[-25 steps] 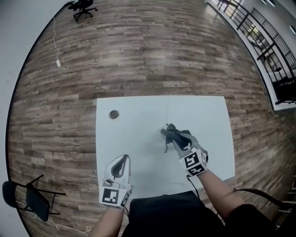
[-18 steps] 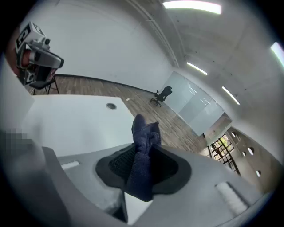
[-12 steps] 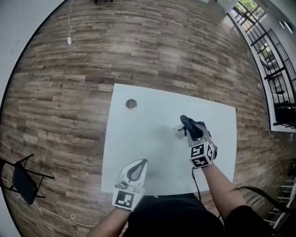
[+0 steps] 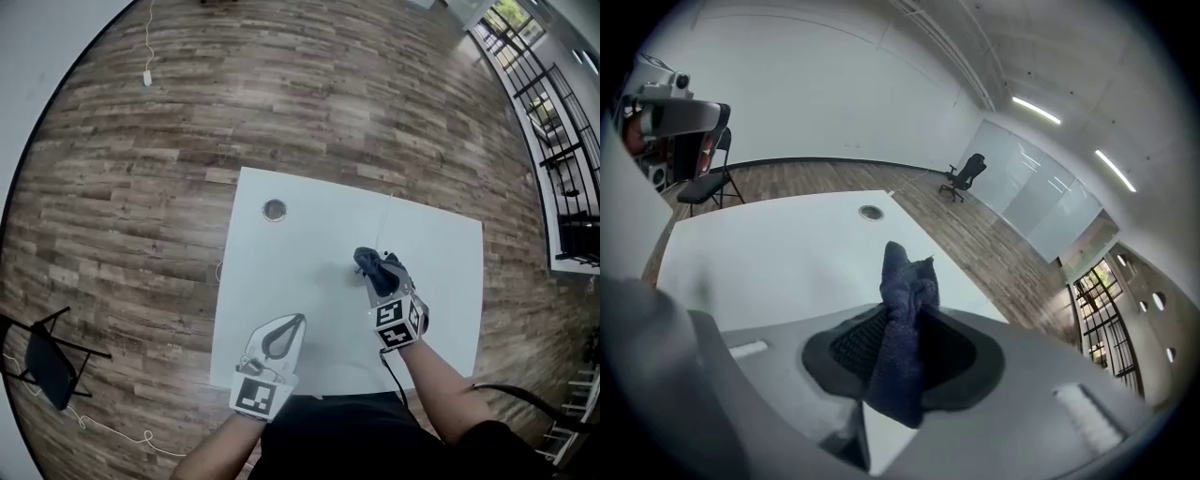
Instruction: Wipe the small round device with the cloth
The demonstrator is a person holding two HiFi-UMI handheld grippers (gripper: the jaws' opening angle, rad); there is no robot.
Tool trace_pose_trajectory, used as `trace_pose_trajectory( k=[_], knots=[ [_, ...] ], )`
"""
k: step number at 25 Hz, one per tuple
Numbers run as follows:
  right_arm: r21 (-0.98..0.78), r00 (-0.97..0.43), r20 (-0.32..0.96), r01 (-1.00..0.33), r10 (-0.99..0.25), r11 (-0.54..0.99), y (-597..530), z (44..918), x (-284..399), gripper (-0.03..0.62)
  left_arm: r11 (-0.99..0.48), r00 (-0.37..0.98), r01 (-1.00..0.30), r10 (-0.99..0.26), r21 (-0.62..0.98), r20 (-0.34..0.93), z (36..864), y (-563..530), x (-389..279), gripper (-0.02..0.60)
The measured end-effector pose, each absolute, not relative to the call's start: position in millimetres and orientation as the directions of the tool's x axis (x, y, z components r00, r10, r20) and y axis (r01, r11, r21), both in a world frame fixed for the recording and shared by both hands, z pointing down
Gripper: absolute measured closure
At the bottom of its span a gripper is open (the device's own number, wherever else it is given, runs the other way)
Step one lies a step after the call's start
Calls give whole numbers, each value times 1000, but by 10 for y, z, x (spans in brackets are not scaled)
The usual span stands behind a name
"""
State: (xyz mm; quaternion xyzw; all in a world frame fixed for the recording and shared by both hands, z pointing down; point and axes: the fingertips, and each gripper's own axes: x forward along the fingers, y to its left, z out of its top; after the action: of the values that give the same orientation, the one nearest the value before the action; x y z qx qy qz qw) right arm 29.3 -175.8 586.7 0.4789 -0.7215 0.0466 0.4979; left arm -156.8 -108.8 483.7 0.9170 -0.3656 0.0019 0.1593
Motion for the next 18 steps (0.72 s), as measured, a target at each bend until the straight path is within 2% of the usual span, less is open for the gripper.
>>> trace_pose_trajectory(
  k=[8,15,18],
  knots=[
    [336,-84,800,-759,-594,558,-1592,6154,259,485,-682,727,-684,-665,260,171,4960,-1061,-1587,575],
    [83,-142,856,-911,-496,405,-1348,6777,535,485,-653,700,-713,-673,253,236,5085,-909,-1690,575],
    [72,-264,795,-854,-547,516,-1323,6520,260,485,-641,689,-724,-681,253,246,5118,-893,-1690,575]
  ],
)
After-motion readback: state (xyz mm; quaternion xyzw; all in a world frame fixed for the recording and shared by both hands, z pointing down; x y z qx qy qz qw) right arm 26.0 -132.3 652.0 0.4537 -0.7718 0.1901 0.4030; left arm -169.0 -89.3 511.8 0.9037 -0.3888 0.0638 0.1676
